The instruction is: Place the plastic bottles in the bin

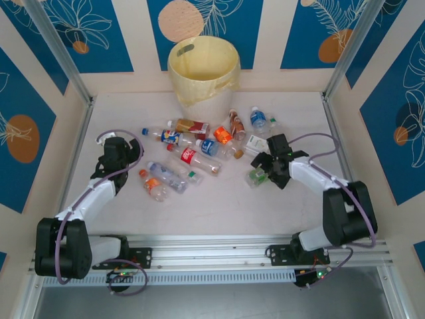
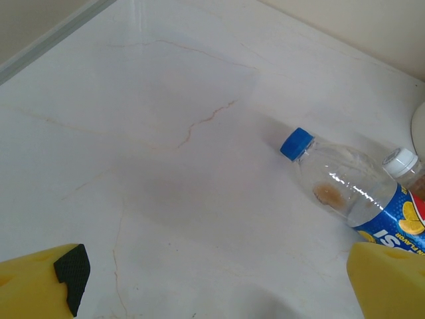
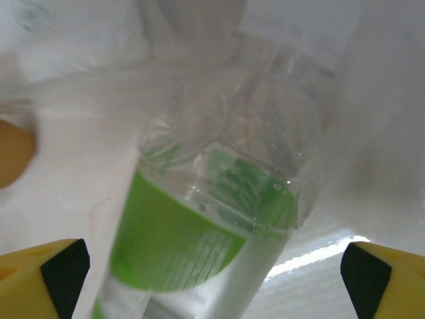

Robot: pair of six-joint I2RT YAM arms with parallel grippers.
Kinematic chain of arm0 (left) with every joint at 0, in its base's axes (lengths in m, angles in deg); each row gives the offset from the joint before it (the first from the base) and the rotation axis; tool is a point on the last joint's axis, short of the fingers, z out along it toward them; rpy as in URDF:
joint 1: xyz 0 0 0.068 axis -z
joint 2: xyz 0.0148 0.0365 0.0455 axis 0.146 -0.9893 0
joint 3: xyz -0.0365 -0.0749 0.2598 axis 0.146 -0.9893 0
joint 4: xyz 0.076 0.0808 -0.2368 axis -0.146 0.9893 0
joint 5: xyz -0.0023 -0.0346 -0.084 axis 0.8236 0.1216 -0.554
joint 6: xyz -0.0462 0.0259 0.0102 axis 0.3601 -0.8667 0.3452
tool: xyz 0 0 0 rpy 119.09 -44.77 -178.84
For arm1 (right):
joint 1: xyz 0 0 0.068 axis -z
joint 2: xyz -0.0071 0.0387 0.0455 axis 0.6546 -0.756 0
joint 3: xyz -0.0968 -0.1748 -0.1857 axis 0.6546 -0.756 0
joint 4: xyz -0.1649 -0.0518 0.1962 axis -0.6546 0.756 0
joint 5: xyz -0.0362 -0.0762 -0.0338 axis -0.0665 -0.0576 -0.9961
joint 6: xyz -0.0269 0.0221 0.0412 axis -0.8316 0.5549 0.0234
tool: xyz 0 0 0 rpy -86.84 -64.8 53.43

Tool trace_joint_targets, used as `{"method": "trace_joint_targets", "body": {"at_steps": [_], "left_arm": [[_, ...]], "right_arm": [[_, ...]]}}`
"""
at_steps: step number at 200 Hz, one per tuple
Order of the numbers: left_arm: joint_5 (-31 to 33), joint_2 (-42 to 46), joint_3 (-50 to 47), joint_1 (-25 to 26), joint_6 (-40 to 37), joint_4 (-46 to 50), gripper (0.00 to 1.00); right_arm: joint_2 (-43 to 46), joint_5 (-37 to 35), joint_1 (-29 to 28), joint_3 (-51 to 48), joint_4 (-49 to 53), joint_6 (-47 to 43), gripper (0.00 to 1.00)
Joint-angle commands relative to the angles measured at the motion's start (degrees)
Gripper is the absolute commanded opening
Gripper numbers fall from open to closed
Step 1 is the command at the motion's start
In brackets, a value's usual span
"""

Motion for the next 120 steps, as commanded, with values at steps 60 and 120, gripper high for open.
{"method": "trace_joint_targets", "body": {"at_steps": [60, 120], "left_arm": [[-0.11, 0.94, 2.37, -0.65, 3.34, 4.38, 1.00], [-1.54, 1.31, 2.53, -0.67, 5.51, 5.24, 1.00]], "right_arm": [[-7.28, -7.27, -4.58, 3.38, 3.79, 6.86, 1.00], [-2.48, -10.40, -5.28, -2.33, -0.91, 8.40, 0.79]]}}
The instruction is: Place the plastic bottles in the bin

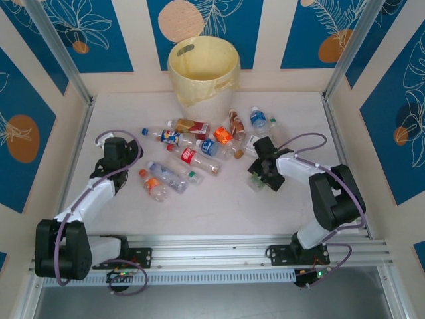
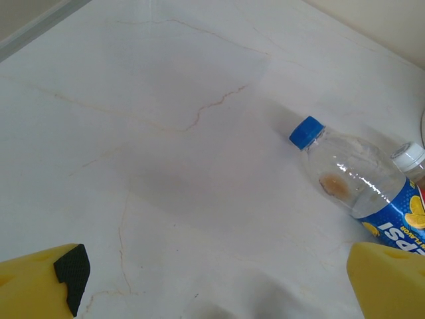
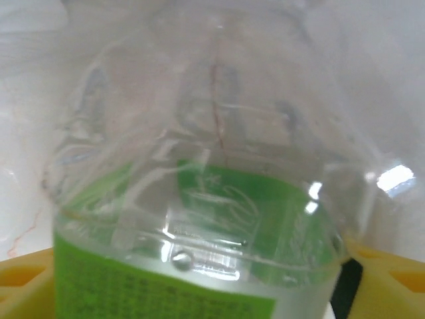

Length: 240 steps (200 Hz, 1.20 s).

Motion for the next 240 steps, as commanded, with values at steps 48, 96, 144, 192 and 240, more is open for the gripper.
{"method": "trace_joint_targets", "body": {"at_steps": [48, 96, 144, 192, 240], "left_arm": [[-4.56, -1.53, 3.24, -0.58, 4.78, 2.12, 1.00], [-9.97, -3.25, 4.12, -0.76, 9.19, 1.22, 1.00], [-14.33, -4.57, 7.58, -0.83, 10.21, 7.67, 1.00], [-18.15, -5.16, 8.60, -0.85, 12.81, 13.03, 1.00], [-22.83, -6.34, 8.86, -0.94, 14.04, 16.80, 1.00]], "right_arm": [[13.05, -7.34, -0.64, -8.99, -7.12, 1.54, 0.55], [27.00, -2.40, -1.53, -10.67, -20.36, -10.75, 0.39], [24.69, 15.30, -1.71, -0.93, -37.67, -27.19, 0.37], [12.03, 25.23, -2.06, 16.17, -42.94, -36.11, 0.37], [-0.43, 29.83, -1.79, 38.35, -35.62, -44.32, 0.37]]}}
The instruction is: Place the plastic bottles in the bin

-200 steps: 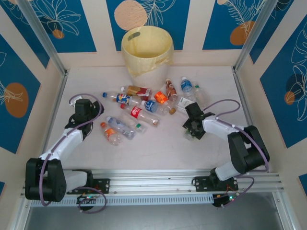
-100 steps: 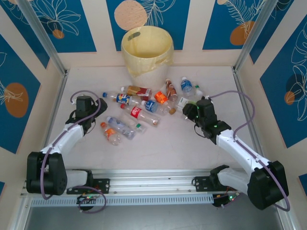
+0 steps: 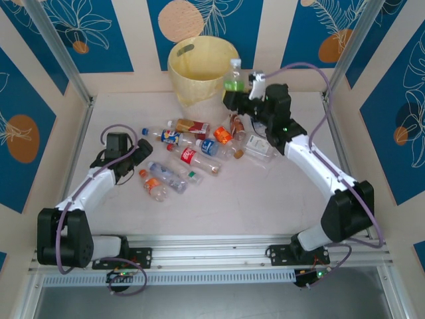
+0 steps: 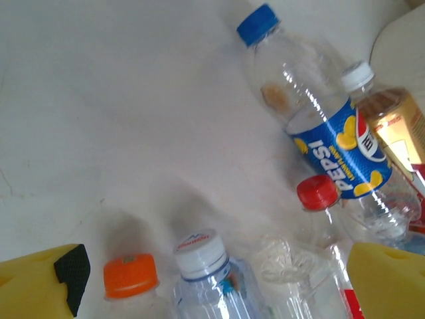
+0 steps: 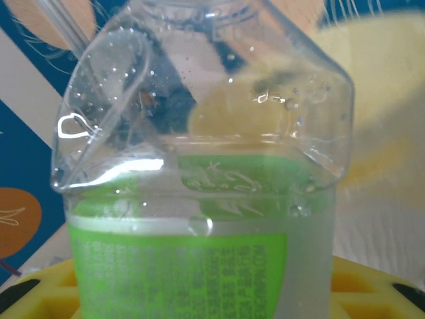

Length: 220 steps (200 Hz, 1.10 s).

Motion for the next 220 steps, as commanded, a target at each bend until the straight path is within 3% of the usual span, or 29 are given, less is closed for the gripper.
{"method": "trace_joint_targets", "body": {"at_steps": [1, 46, 86, 126, 157, 220], "left_arm": [[-3.83, -0.86, 1.66, -0.54, 1.37, 3.82, 1.00], [-6.77, -1.45, 1.35, -0.67, 2.46, 3.25, 1.00], [-7.73, -1.97, 0.54, -0.68, 3.32, 1.69, 1.00], [-8.25, -3.52, 0.96, -0.79, 3.22, 1.95, 1.00], [-8.37, -4.27, 1.32, -0.90, 2.81, 2.59, 1.00], [-8.39, -5.56, 1.75, -1.08, 2.22, 2.93, 1.00]], "right_arm": [[-4.81, 4.60, -0.09, 10.46, 2.80, -7.72, 0.37], [-20.03, 6.03, 0.22, 32.39, 10.17, -13.49, 0.36], [-31.59, 4.52, 0.65, 47.43, 12.62, -13.14, 0.35], [-44.85, -0.82, 0.68, 67.01, 26.58, -14.91, 0.35], [-47.80, -2.89, 0.52, 69.75, 32.68, -17.37, 0.35], [-44.56, -3.20, 0.17, 69.52, 43.87, -19.24, 0.37]]}}
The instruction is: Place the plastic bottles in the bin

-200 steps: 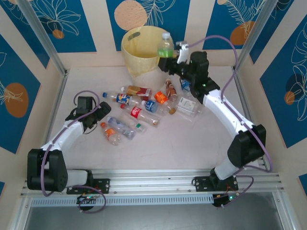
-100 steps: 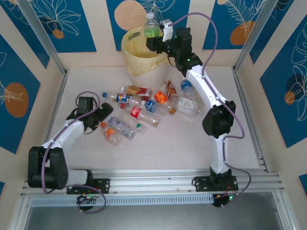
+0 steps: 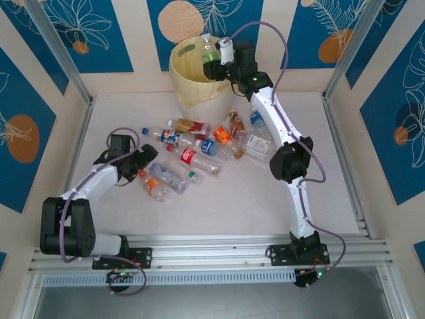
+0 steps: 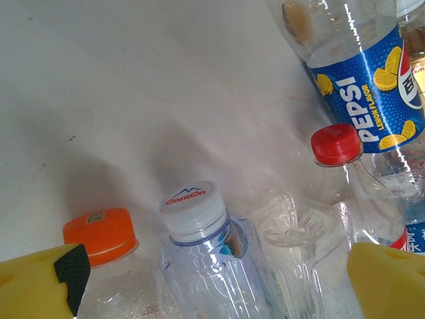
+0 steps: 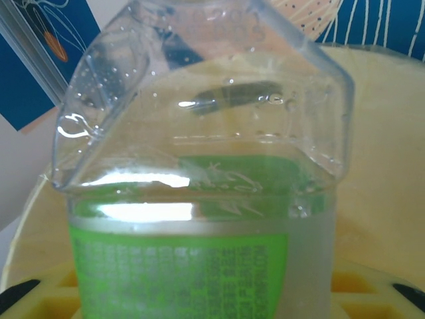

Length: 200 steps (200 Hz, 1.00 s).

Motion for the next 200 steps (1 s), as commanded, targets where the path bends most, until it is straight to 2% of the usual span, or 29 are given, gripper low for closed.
{"method": "trace_joint_targets", "body": {"at_steps": [1, 48, 98, 151, 200], "left_arm": [[-0.91, -1.06, 1.76, -0.87, -0.30, 1.32, 1.00], [-0.83, -1.69, 1.98, -0.96, -0.26, 1.97, 1.00], [-1.00, -1.86, 2.07, -1.03, -0.24, 1.97, 1.00], [-1.53, -2.40, 2.69, -1.05, -0.66, 2.51, 1.00], [-1.23, -2.08, 3.25, -1.04, -0.88, 4.09, 1.00]], "right_arm": [[2.81, -1.04, -0.20, 1.07, 9.32, -1.32, 0.37], [5.66, -1.33, -1.13, -1.44, 16.39, -2.37, 0.39], [7.11, -0.01, -1.38, -0.44, 19.01, -0.94, 0.41], [6.85, -2.57, -1.69, -0.16, 19.29, -0.24, 0.63], [7.64, -3.33, -1.88, 0.40, 18.67, -0.20, 0.71]]}}
